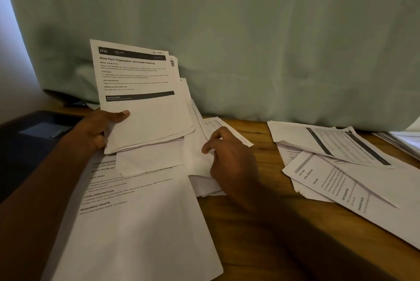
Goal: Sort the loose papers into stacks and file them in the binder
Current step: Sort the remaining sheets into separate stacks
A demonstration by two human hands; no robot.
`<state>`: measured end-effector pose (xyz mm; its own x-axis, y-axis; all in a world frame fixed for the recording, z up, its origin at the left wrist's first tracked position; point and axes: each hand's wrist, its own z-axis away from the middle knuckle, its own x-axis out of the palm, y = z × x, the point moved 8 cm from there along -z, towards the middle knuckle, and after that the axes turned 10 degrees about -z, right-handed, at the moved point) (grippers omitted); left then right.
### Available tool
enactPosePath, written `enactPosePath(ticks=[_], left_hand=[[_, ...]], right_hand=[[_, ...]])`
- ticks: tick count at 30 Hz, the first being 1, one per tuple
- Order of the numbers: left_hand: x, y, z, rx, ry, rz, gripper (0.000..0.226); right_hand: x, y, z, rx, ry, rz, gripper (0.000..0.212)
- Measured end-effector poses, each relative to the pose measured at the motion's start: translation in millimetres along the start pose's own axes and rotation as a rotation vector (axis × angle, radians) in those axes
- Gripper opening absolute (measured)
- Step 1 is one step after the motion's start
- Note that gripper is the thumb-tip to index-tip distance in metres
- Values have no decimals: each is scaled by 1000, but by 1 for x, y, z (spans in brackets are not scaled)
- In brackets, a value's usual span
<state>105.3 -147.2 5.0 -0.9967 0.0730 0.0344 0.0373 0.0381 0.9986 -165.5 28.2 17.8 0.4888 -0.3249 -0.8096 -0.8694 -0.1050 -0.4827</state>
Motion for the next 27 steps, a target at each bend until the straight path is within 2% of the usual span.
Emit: enactPosePath(ticks=[2, 5, 7, 9, 11, 14, 16, 20, 24, 27], left_hand=[[-1, -1, 0, 0, -1, -3, 28], [-6, -5, -1, -29, 18, 14, 44], [-6, -5, -2, -32, 25, 12, 42], [-4, -5, -2, -34, 20, 10, 31], [-3, -5, -3, -25, 13, 5, 27], [-2, -4, -4, -16, 8, -16, 24], [0, -2, -2, -11, 1, -31, 23], [1, -1, -1, -2, -9, -44, 20], [2, 1, 4, 5, -3, -30, 19], [4, 2, 11, 4, -7, 8, 18]], right_hand=[[9, -5, 1, 10, -18, -25, 46], [2, 1, 1, 79, 97, -210, 41], [-7, 18, -3, 167, 165, -406, 41], [-5, 40, -10, 240, 124, -447, 45], [-2, 56, -18, 269, 96, -363, 47], [-3, 69, -23, 331, 105, -165, 75], [-2, 72, -25, 328, 69, -22, 82], [5, 71, -24, 189, -89, 253, 58], [-10, 88, -27, 257, -68, 391, 49], [-18, 101, -28, 274, 35, 269, 38]])
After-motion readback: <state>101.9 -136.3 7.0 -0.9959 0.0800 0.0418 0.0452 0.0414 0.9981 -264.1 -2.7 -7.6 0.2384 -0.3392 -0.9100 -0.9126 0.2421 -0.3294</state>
